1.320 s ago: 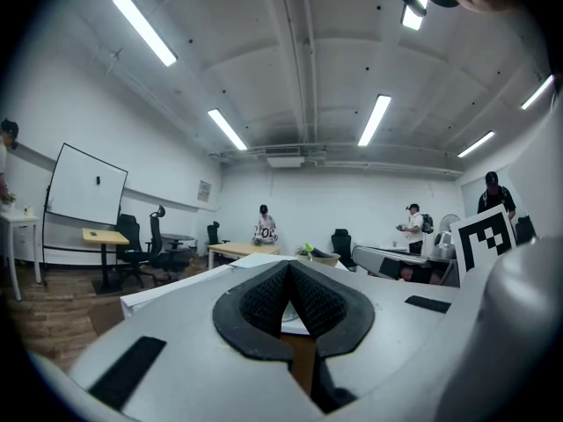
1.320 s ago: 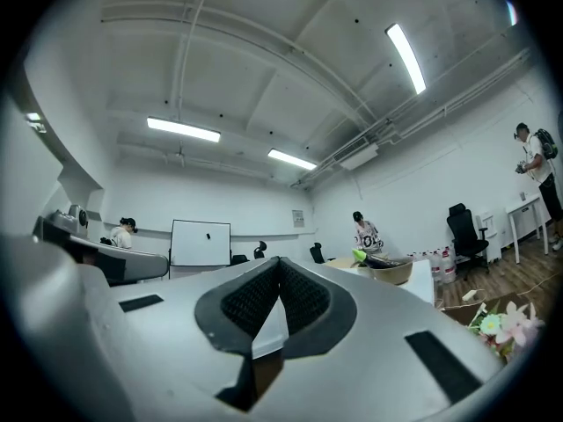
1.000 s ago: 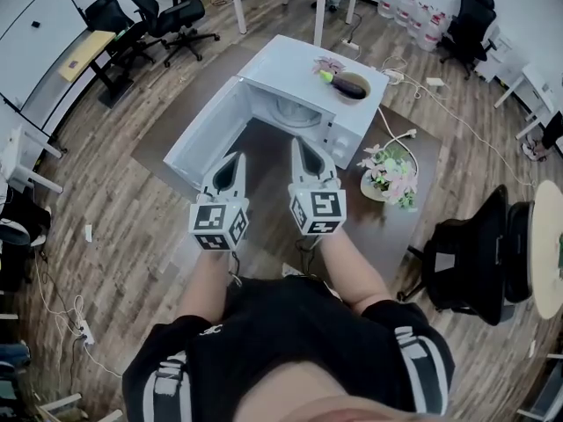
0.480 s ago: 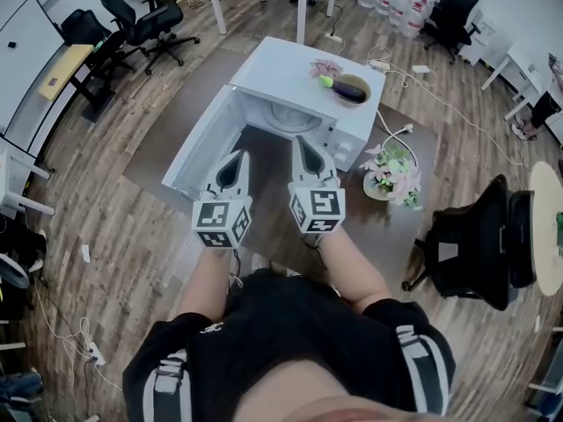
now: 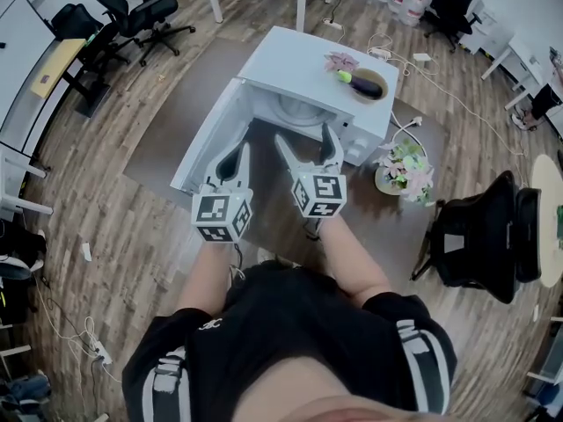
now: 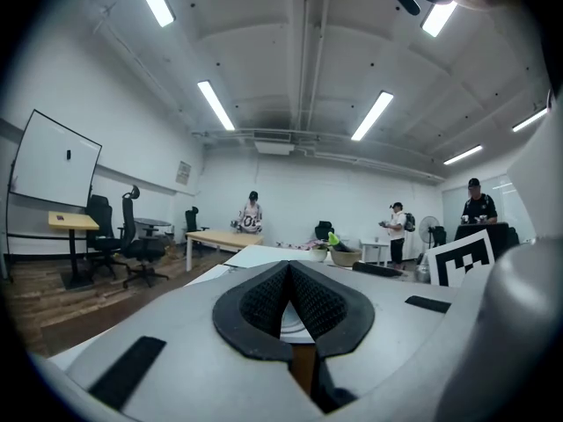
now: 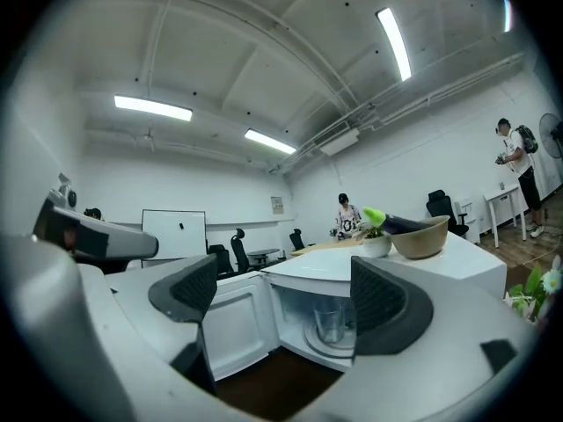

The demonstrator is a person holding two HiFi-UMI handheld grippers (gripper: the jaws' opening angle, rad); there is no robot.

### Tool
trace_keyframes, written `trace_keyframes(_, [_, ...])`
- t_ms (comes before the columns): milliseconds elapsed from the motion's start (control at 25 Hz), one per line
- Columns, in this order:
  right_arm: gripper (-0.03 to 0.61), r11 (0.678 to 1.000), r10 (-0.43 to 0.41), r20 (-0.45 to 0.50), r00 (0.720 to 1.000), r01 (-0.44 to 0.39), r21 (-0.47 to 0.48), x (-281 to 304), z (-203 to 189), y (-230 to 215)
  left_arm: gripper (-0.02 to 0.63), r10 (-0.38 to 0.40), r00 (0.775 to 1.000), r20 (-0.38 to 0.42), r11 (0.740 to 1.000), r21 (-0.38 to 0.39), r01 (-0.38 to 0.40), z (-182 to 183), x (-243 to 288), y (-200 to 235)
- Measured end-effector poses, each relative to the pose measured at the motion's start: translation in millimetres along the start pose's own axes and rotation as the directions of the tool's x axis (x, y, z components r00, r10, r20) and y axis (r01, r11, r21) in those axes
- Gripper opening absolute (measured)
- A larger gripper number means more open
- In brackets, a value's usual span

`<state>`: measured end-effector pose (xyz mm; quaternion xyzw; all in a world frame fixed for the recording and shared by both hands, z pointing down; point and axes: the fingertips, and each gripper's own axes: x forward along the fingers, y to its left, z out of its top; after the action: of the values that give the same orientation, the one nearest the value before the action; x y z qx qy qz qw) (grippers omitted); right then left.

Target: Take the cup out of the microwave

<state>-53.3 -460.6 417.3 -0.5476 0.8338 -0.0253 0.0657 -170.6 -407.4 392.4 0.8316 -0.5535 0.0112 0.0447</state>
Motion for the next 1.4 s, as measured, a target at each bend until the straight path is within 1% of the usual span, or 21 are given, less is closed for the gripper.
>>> trace_keyframes(120, [0.468,0.999,-0.042,-0.047,0.998,0.042,-0.007,17,-26,-3,0.0,0.002,1.0,-0.011,1.0,-0.002,-0.002,-6,3,13])
trace_keyframes(240, [0.468,0.994,-0.108,-0.098,0.989,0.107,-0.011,38,-53,-11,0.0,-0.001,1.0,-0.026,1.0,-0.005,0.001,-11,5,24])
trace_keyframes(400, [0.468,0.972,-0.232,-0.114,0.966,0.226,-0.061,72,-85,-31,0.0,-0.014,0.999,-0.043,1.0,-0.002,0.014,-22,8,37])
trace_keyframes(480, [0.468,0.961,-0.273,-0.119,0.955,0.264,-0.086,92,-103,-40,0.0,-0.016,0.999,-0.049,1.0,-0.001,0.016,-28,11,43])
trace_keyframes(600, [0.468,0.949,-0.315,-0.173,0.933,0.302,-0.094,117,-134,-53,0.0,-0.016,0.999,-0.052,1.0,-0.006,0.016,-36,14,50])
trace_keyframes(800, [0.468,0.934,-0.356,-0.257,0.898,0.339,-0.109,156,-173,-74,0.0,-0.037,0.997,-0.067,0.999,-0.006,0.037,-46,23,53])
trace_keyframes(920, [0.468,0.92,-0.391,-0.306,0.868,0.369,-0.132,176,-192,-89,0.0,-0.048,0.996,-0.076,0.999,-0.002,0.048,-51,26,54])
trace_keyframes(1040, [0.468,0.906,-0.423,-0.34,0.84,0.395,-0.153,191,-202,-102,0.0,-0.056,0.995,-0.083,0.998,0.0,0.056,-57,30,55])
trace_keyframes(1400, [0.465,0.907,-0.415,-0.405,0.815,0.405,-0.114,227,-216,-120,0.0,-0.074,0.991,-0.11,0.997,0.012,0.076,-67,32,57])
